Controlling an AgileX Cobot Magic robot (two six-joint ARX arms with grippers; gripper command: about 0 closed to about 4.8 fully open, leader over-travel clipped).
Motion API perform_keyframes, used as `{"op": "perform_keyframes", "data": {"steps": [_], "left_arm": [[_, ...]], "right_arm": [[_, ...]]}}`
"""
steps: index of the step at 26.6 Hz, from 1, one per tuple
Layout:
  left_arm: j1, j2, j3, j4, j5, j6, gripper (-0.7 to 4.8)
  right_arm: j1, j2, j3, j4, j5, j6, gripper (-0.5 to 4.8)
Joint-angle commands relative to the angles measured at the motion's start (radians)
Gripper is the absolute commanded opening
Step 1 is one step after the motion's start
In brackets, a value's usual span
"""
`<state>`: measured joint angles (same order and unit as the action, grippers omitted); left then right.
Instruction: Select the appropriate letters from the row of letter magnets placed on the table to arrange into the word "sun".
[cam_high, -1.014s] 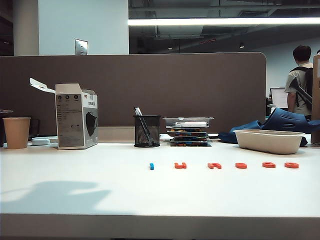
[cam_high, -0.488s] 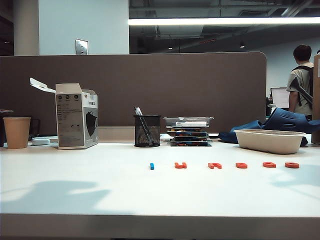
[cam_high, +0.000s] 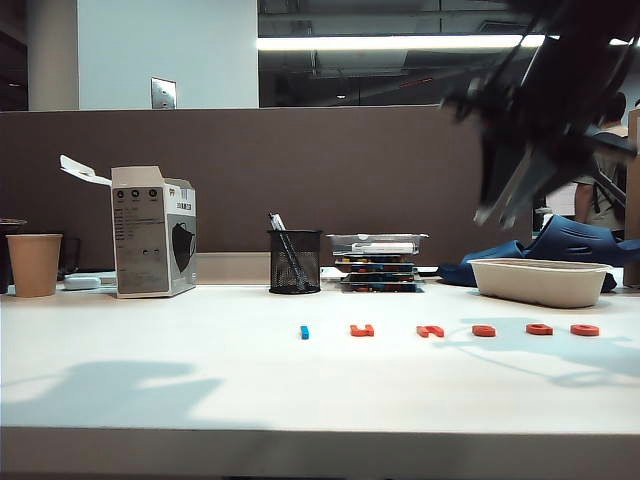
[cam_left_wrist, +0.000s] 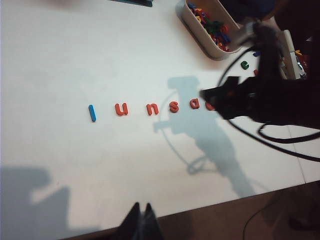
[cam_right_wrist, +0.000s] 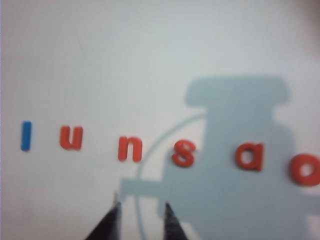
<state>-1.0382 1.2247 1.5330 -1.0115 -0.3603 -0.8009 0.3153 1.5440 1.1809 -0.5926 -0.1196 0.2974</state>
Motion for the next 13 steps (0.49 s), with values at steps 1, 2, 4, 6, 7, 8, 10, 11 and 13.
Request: {"op": "perform_keyframes", "data": {"steps": [1,2,4,6,7,8,10,11,13], "left_arm": [[-0.001,-0.003,0.003,0.01,-0.006,0.005,-0.04],[-0.001,-0.003,0.003,0.01,-0.006,0.005,-0.04],[-0.001,-0.003,0.003,0.009,-0.006,0.005,-0.04],[0.0,-0.003,0.003,0.006,-0.006,0.005,-0.04],[0.0,-0.003,0.003,0.006,-0.006,0.008,-0.04],[0.0,-0.003,0.003,0.005,-0.006,0.008,-0.04],[0.0,-0.003,0.003,0.003,-0.006,0.008,-0.04],[0.0,-0.003,0.003,0.004,-0.006,0.008,-0.04],[0.0,-0.003,0.003,0.004,-0.006,0.008,-0.04]], "right_arm": [[0.005,0.061,0.006,0.006,-0.002,0.056,1.27],[0.005,0.079,0.007,0.006,-0.002,0.068,1.27],[0.005,0.113,0.007,0.008,-0.001,0.074,1.38],[0.005,0.139,0.007,0.013,0.015,0.073,1.81],[0.005,0.148,0.008,0.014,0.02,0.073,1.92],[0.005,0.155,0.008,0.019,0.021,0.074,1.92],[0.005,0.167,0.009,0.026,0.024,0.073,1.92],[0.005,0.17,0.009,0.03,0.034,0.073,1.91],[0.005,0.174,0.013,0.031,0.053,0.073,1.92]]}}
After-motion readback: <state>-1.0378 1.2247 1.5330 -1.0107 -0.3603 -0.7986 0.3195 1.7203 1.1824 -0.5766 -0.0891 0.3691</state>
